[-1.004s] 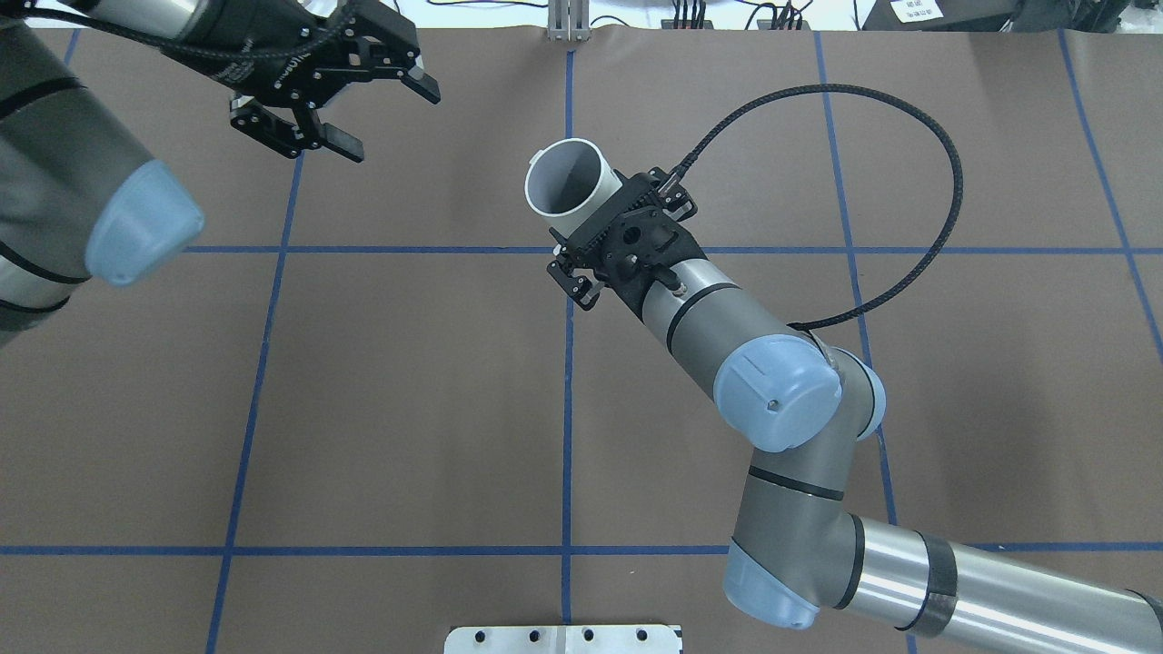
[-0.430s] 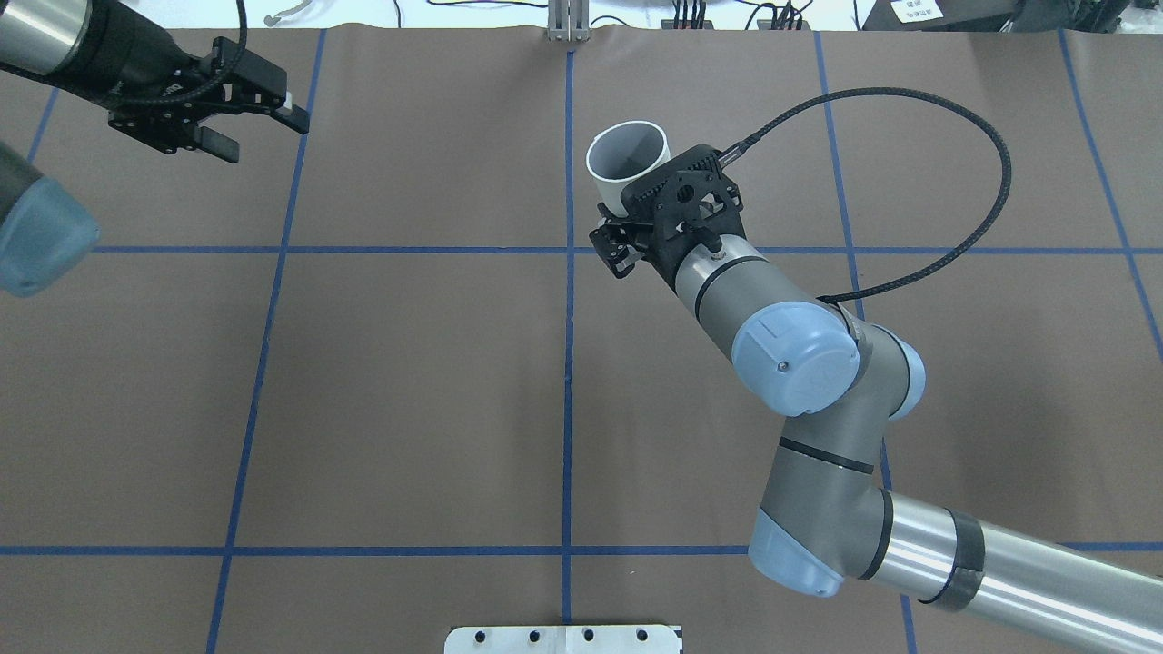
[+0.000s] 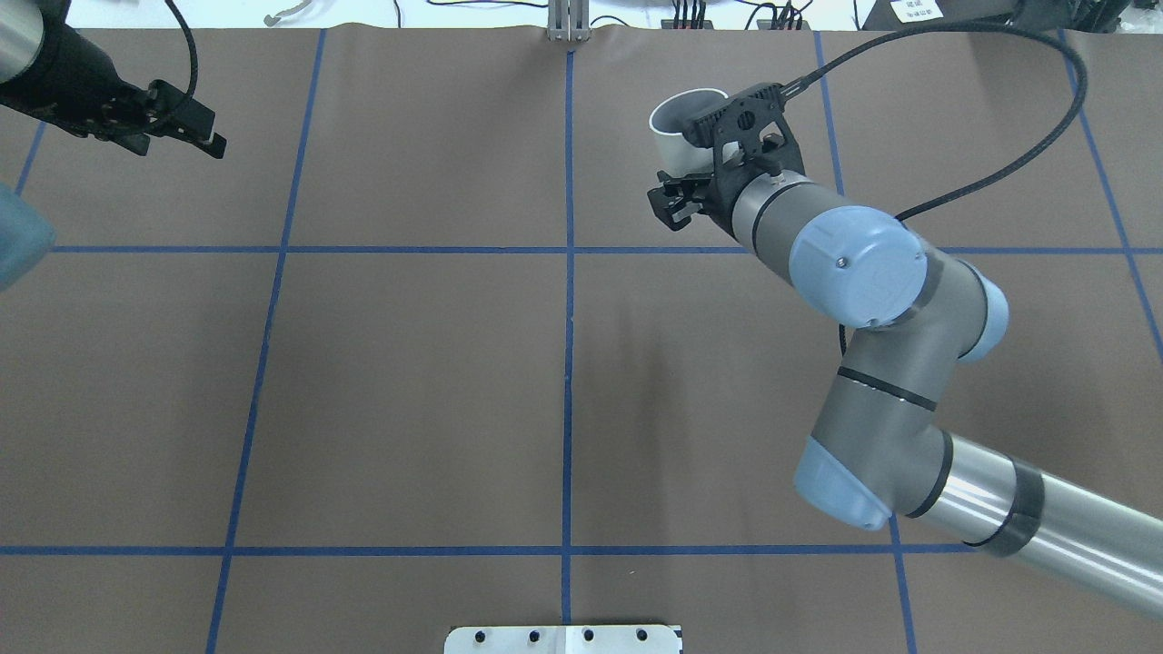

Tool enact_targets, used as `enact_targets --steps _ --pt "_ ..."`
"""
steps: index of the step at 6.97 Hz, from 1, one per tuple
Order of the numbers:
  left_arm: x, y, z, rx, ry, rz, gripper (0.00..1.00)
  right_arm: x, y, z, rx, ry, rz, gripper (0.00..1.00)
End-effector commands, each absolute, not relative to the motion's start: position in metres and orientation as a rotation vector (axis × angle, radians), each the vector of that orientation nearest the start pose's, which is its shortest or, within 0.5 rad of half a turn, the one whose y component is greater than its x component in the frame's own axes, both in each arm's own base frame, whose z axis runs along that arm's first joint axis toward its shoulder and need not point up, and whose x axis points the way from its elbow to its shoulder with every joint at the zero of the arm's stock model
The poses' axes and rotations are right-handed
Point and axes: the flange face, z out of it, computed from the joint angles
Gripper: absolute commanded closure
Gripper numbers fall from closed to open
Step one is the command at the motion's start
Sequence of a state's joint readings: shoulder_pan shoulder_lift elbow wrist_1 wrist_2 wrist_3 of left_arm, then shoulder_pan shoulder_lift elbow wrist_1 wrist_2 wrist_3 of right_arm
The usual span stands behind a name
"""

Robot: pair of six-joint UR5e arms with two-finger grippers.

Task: Left arm hands cup to right arm to dump lemon

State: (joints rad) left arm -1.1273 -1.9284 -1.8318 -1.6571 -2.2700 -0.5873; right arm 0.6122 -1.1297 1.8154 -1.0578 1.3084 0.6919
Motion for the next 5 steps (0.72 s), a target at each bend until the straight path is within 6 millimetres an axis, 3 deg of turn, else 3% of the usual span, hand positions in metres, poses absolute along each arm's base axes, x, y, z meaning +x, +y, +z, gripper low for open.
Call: enact_targets --steps 1,2,3,4,5 --pt "0.158 -0.571 0.373 0.265 0.77 0.312 0.0 -0.334 -0.481 0.288 0.865 -0.734 -0.023 1.0" --pt "0.151 -0.568 0.386 0.251 0.764 0.305 0.0 -0.315 -0.47 0.299 0.787 -0.804 0.11 1.0" --pt "0.139 -0.563 0.399 0.242 0.752 0.289 0.0 -0.286 -0.446 0.324 0.76 -0.79 0.141 1.0" --pt "0.124 -0.56 0.401 0.253 0.753 0.283 0.0 -0.241 -0.415 0.322 0.773 -0.795 0.167 1.0" --pt "0.126 -0.558 0.411 0.238 0.744 0.29 0.0 -0.21 -0.394 0.344 0.734 -0.784 0.258 1.0"
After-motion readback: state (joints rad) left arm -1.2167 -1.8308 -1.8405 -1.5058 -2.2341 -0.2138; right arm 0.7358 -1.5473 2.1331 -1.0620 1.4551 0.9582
